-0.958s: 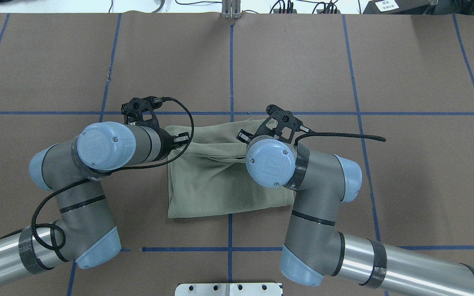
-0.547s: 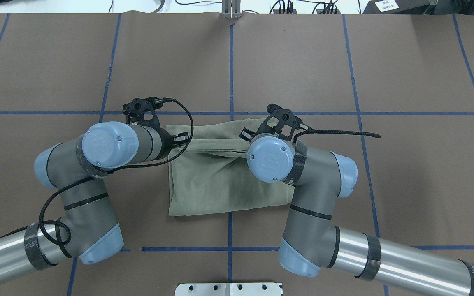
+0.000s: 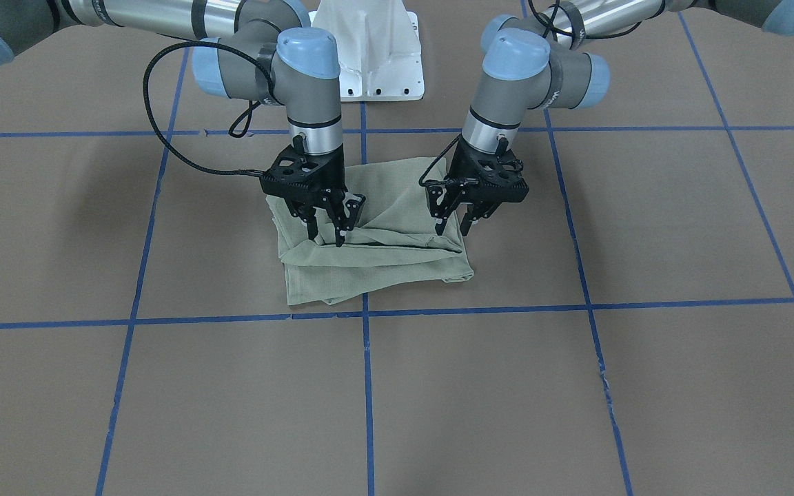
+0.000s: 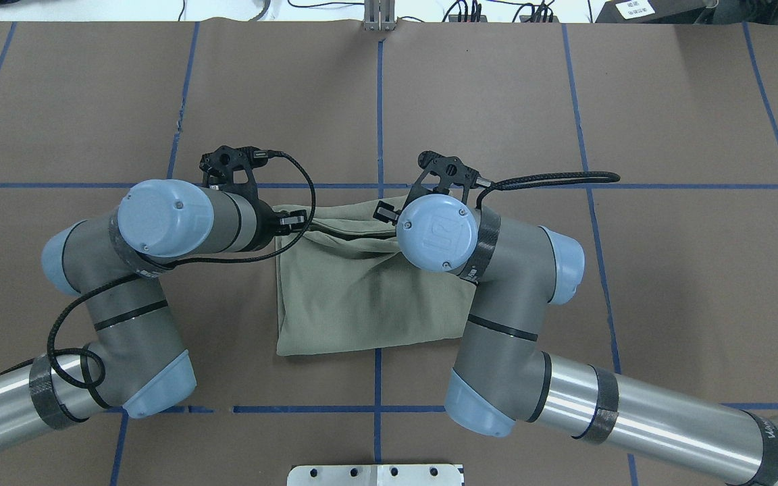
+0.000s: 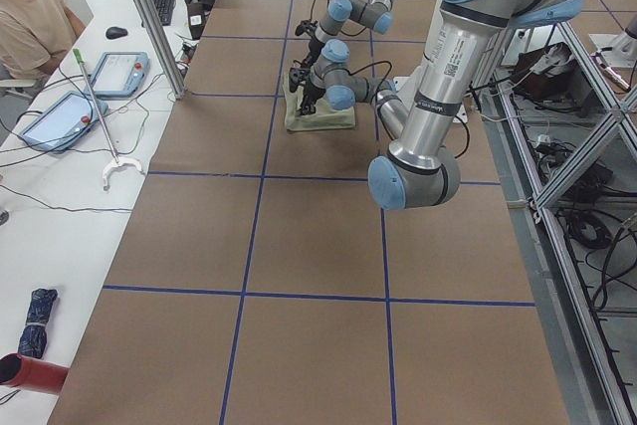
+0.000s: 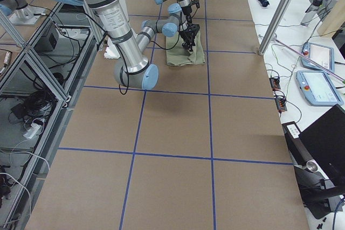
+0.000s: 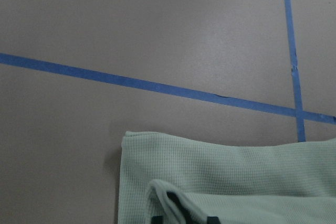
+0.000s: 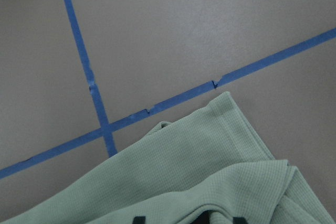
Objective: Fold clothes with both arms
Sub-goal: 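Lift the near edge with both grippers and fold it toward the far edge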
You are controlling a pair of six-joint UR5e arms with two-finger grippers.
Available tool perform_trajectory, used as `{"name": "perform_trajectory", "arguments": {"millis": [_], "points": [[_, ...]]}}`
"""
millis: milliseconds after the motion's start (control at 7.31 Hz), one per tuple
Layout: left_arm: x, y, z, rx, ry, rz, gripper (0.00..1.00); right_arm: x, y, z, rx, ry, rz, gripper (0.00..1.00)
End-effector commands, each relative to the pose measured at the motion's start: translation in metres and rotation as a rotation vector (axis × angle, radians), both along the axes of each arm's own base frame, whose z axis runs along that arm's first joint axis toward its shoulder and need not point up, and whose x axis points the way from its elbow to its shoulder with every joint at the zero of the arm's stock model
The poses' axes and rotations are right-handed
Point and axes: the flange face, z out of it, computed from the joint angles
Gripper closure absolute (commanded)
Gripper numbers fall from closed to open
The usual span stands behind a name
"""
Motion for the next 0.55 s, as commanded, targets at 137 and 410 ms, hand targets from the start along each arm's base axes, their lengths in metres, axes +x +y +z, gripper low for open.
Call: {"name": "perform_trajectory", "arguments": {"millis": [137, 410], "points": [[-0.013, -0.007, -0.003, 0.019, 0.003, 0.040, 0.00, -0.025, 0.043, -0.002, 0.064, 0.029, -0.118, 0.00], [-0.014, -0.008, -0.002, 0.019, 0.003, 0.037, 0.00, -0.048, 0.061, 0.013, 0.129, 0.102, -0.156, 0.00]]}}
